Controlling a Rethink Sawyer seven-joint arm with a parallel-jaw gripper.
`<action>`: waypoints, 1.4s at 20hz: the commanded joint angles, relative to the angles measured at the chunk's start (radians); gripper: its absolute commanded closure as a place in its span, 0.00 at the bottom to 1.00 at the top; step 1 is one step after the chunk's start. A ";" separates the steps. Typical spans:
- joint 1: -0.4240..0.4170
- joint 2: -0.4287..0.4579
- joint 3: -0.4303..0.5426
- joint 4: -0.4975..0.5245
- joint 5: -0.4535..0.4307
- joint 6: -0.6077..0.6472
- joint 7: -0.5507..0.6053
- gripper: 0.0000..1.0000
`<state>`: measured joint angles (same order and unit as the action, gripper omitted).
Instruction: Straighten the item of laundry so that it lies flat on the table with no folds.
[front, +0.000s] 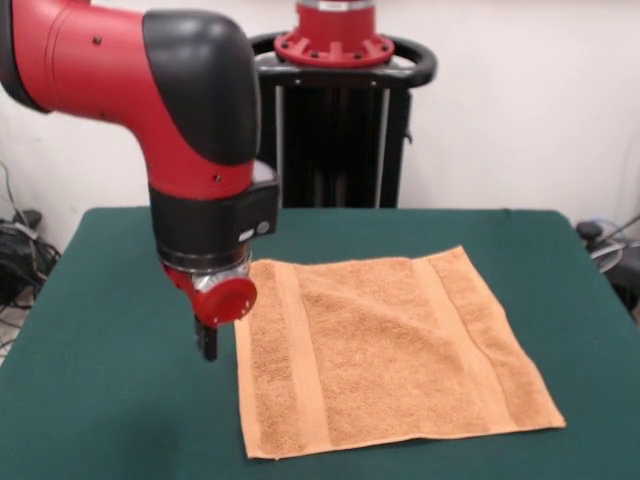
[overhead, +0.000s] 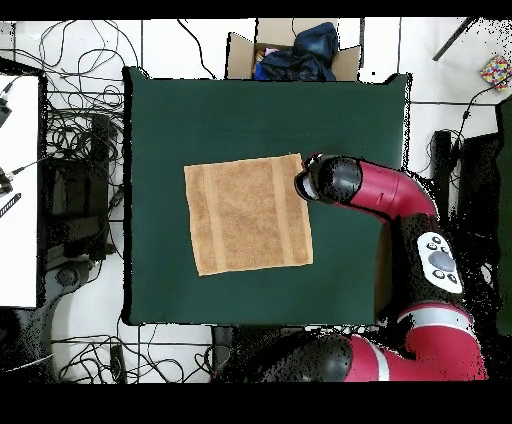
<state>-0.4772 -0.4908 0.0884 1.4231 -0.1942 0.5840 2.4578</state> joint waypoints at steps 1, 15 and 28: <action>0.044 -0.047 0.040 0.112 0.022 0.100 0.005 1.00; 0.025 0.052 0.099 0.165 0.052 -0.095 0.050 1.00; 0.010 0.146 0.120 0.162 0.052 -0.249 0.056 1.00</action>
<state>-0.4614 -0.4160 0.0990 1.5366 -0.1765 0.3882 2.4578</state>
